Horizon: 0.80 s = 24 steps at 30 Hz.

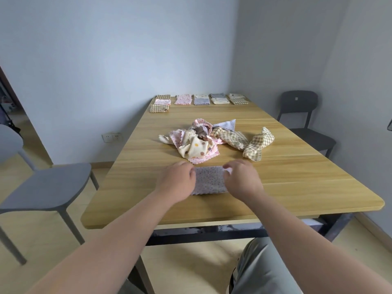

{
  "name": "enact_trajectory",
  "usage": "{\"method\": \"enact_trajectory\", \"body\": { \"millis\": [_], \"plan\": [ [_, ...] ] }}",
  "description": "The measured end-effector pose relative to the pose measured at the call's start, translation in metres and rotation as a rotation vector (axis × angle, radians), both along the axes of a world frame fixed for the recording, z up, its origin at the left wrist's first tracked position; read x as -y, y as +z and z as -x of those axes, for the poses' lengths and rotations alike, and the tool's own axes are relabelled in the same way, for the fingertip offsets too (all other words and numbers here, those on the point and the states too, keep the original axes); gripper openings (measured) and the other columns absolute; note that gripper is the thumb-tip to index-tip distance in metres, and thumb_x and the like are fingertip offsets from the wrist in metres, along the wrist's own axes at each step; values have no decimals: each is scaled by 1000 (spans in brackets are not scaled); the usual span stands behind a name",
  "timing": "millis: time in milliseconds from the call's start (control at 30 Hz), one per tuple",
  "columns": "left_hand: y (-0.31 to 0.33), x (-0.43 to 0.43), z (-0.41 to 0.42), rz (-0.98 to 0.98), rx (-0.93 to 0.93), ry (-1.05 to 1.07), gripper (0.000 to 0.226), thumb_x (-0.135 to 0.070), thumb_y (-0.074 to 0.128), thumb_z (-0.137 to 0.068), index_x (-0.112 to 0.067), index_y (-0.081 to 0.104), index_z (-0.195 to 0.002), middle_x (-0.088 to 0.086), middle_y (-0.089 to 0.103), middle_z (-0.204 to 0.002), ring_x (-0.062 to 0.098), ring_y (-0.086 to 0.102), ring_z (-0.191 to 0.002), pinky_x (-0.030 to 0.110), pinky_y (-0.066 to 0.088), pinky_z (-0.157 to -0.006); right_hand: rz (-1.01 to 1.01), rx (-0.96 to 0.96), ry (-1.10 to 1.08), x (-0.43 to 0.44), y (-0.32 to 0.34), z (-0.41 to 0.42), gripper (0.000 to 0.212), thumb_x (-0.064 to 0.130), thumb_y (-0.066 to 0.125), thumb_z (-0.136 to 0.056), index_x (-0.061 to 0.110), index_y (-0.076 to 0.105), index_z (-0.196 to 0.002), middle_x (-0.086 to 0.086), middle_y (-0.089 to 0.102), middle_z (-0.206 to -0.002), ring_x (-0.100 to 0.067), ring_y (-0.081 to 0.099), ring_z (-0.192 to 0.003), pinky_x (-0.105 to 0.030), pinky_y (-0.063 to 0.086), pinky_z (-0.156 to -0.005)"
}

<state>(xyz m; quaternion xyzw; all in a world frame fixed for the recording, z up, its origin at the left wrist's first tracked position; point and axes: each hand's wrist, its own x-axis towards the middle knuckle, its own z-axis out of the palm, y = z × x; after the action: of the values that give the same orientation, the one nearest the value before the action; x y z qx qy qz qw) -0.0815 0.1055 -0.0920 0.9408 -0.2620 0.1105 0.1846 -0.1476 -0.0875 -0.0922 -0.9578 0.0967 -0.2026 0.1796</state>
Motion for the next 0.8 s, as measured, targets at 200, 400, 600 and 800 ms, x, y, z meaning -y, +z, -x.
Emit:
{"method": "enact_trajectory", "body": {
  "millis": [200, 400, 600, 800],
  "plan": [
    [-28, 32, -16, -230, -259, 2, 58, -40, 19, -109, -16, 15, -162, 0, 12, -170, 25, 6, -156, 43, 7, -127, 52, -429, 172, -23, -21, -39, 55, 34, 25, -108, 16, 20, -161, 1, 13, -169, -21, 2, -156, -40, 10, -126],
    [-30, 17, -23, -325, -296, 32, 62, -52, 6, -106, -27, -5, -162, -3, -10, -169, 23, -11, -156, 47, -6, -126, 105, -519, 82, 9, -27, -33, 67, 55, 8, -105, 20, 2, -162, 5, -4, -170, -19, -9, -156, -42, -2, -126],
    [-29, 8, -21, -320, -338, 128, 64, -59, 4, -104, -31, -6, -161, -1, -13, -168, 26, -15, -155, 53, -10, -124, 71, -556, -6, 33, -23, -17, 66, 54, 7, -106, 20, -1, -162, 5, -6, -170, -20, -11, -155, -47, -5, -126],
    [-26, 19, -15, -367, -234, 118, 68, -55, 6, -105, -20, -6, -161, 7, -14, -168, 27, -16, -155, 51, -13, -124, -19, -463, -122, 39, -28, -25, 67, 48, 23, -106, 8, 21, -159, -6, 12, -169, -28, 3, -156, -45, 8, -126]
  ]
}}
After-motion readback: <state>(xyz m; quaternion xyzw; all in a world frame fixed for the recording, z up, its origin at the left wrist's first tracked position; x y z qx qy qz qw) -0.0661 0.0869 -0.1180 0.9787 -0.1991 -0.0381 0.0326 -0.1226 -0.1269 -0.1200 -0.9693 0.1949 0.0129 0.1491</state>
